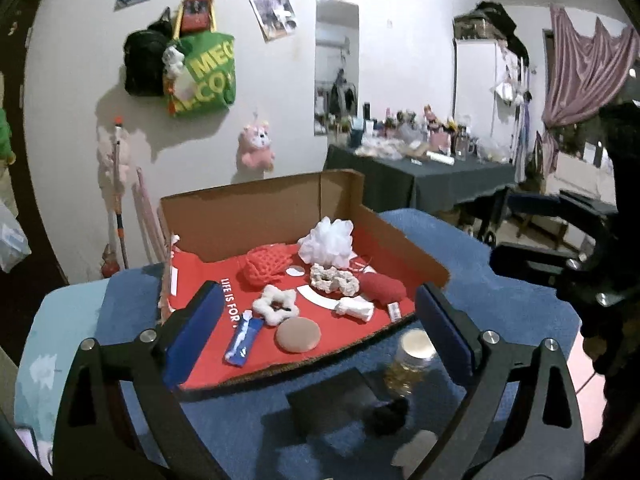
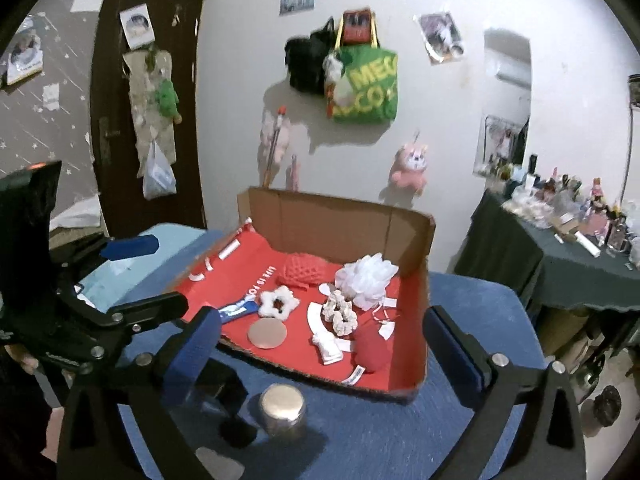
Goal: Organize soft objects
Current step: 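Withdraw both tools from the box back over the table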
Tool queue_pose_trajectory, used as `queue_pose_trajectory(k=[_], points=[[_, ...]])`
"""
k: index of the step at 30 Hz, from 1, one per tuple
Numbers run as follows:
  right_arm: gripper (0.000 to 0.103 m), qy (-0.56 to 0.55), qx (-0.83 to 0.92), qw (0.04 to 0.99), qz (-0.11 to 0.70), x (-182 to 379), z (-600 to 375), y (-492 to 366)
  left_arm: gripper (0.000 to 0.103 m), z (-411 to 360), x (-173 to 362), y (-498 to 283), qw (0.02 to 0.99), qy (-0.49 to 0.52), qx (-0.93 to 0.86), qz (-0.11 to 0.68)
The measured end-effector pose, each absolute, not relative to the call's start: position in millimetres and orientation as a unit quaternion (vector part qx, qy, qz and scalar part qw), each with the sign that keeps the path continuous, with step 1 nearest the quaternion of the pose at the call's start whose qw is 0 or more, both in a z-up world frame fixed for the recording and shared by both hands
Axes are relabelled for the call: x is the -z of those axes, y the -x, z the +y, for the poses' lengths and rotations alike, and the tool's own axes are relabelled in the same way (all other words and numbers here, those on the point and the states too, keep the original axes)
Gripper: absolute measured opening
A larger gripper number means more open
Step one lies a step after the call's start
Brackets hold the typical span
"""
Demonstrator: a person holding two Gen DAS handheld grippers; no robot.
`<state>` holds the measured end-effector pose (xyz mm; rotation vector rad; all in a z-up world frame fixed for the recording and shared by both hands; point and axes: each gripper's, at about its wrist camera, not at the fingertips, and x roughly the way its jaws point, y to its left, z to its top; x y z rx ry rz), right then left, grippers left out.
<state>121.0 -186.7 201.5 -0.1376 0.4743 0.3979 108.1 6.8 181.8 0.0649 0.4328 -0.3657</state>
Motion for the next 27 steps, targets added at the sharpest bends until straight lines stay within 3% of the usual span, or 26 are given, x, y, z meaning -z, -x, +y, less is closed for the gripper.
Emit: queue_pose_trajectory(k=[15, 27], points=[[0.103, 0.055, -0.164, 0.965, 0.195, -158, -199, -28, 0.103, 6, -143, -26, 0.973, -0.001, 0.155, 0.174], [0.103, 0.030, -0.127, 0.963, 0.235, -82, -209, -21, 0.103, 8, -64, -32, 0.952, 0.012, 0.142, 0.270]])
